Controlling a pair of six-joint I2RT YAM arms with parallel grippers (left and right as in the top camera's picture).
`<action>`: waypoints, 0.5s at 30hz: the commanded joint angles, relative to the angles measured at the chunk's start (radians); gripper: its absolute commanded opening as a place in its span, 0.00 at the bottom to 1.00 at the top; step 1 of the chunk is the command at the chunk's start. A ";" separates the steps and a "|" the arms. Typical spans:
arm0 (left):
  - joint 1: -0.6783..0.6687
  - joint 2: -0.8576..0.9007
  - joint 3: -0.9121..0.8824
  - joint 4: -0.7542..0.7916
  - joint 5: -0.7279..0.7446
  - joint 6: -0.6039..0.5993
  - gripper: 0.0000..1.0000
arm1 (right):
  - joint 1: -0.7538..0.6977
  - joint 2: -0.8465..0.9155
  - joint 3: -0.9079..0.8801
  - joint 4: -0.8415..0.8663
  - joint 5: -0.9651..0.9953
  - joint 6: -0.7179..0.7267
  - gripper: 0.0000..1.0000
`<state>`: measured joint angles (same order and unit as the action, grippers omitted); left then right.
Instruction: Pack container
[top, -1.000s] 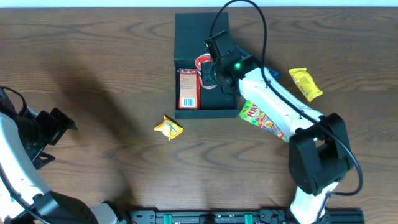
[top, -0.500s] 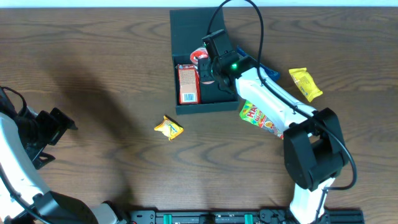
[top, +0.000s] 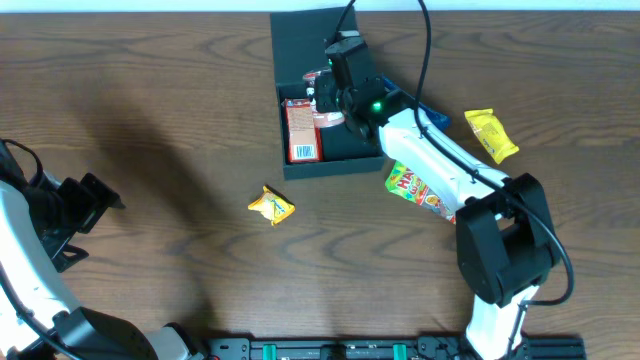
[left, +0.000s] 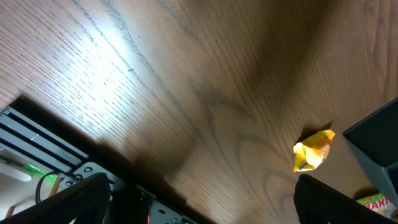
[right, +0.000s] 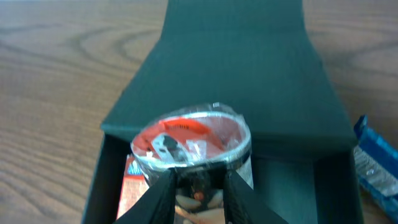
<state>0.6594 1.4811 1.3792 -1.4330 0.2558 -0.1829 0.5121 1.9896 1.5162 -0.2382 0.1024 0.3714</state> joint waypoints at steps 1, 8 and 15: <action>0.004 -0.003 0.011 -0.003 -0.004 0.000 0.95 | 0.009 0.009 0.008 0.028 0.021 -0.002 0.26; 0.004 -0.003 0.011 -0.002 -0.004 0.000 0.95 | -0.010 0.009 0.009 0.156 0.025 -0.002 0.34; 0.004 -0.003 0.011 -0.003 -0.004 0.000 0.95 | -0.007 0.009 0.009 -0.119 0.079 -0.007 0.39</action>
<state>0.6594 1.4811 1.3792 -1.4326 0.2558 -0.1829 0.5079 1.9896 1.5192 -0.3122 0.1268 0.3698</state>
